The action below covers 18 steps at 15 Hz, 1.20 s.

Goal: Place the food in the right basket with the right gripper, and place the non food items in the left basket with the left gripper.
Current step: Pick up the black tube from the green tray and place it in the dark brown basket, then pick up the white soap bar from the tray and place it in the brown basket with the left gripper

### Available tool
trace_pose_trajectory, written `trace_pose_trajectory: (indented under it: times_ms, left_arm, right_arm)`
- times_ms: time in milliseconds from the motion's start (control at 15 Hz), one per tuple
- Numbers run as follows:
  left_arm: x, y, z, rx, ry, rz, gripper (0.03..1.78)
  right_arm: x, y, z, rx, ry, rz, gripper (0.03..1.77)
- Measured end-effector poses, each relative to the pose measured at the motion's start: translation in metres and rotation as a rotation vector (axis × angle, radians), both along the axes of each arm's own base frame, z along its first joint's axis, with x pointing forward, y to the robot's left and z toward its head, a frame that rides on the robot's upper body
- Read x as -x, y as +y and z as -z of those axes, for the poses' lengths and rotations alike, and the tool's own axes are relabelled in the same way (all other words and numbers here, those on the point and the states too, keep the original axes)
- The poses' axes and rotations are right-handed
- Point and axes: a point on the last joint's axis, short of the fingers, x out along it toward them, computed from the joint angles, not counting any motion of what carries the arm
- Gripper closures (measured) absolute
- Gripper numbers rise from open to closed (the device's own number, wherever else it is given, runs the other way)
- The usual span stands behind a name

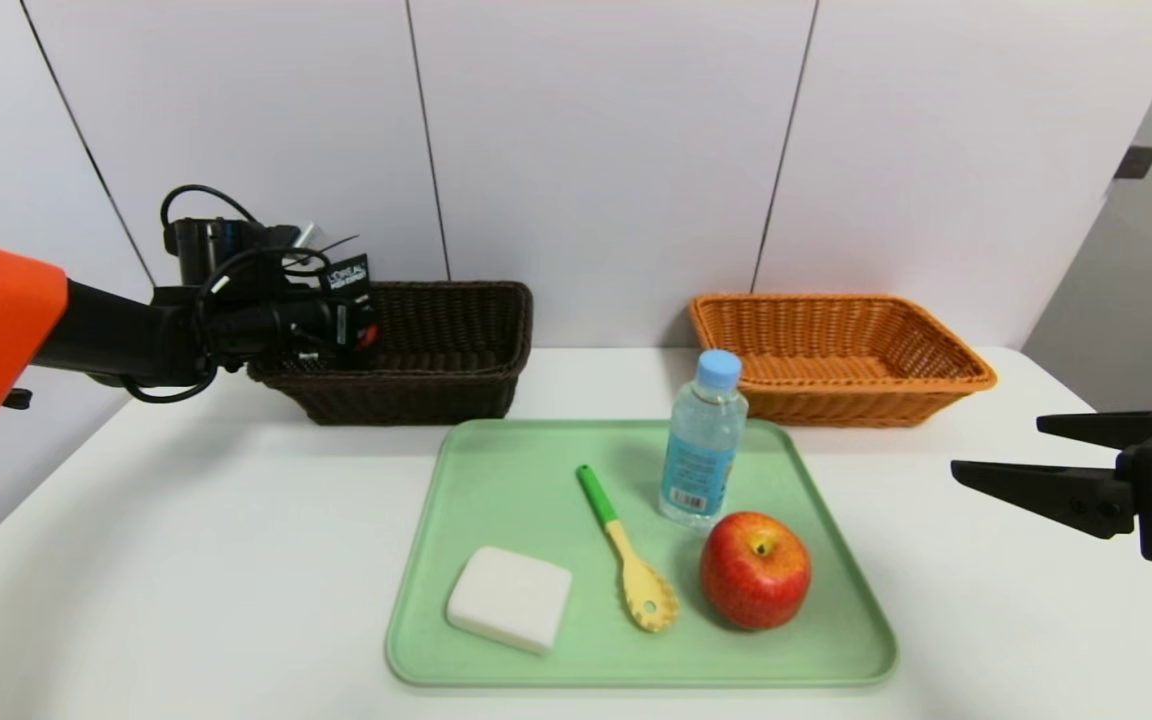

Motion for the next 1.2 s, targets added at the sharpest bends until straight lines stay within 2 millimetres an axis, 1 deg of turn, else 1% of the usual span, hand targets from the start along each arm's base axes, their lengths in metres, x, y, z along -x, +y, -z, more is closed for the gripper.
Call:
trace_pose_trajectory:
  times_ms: [133, 200, 400, 533, 667, 800, 1067, 1200]
  left_arm:
    - [-0.001, 0.000, 0.001, 0.000, -0.012, 0.000, 0.96]
    - [-0.001, 0.000, 0.000, 0.000, -0.024, 0.000, 0.86]
    - [0.001, 0.001, 0.000, 0.002, -0.055, -0.002, 0.62]
    - [0.008, 0.002, -0.009, 0.004, -0.091, -0.003, 0.50]
    - [0.018, 0.002, -0.025, 0.007, -0.125, -0.003, 0.41]
    - [0.031, 0.002, -0.049, 0.008, -0.173, -0.003, 0.34]
    - [0.067, 0.000, -0.096, 0.017, -0.227, -0.001, 0.25]
    - [0.089, -0.002, -0.118, 0.049, -0.231, -0.001, 0.22]
  right_arm:
    - [0.000, 0.000, 0.000, 0.000, 0.002, 0.001, 0.09]
    - [0.000, 0.000, 0.000, 0.000, 0.002, 0.001, 0.09]
    - [0.000, 0.000, 0.000, 0.000, 0.000, 0.001, 0.09]
    - [0.001, 0.000, 0.000, -0.001, -0.002, 0.004, 0.09]
    - [0.002, -0.001, -0.001, -0.002, -0.005, 0.006, 0.09]
    - [0.004, -0.002, -0.001, -0.002, -0.008, 0.008, 0.09]
    - [0.009, -0.006, -0.003, -0.005, -0.026, 0.032, 0.09]
    - [0.012, -0.009, -0.003, -0.004, -0.035, 0.052, 0.09]
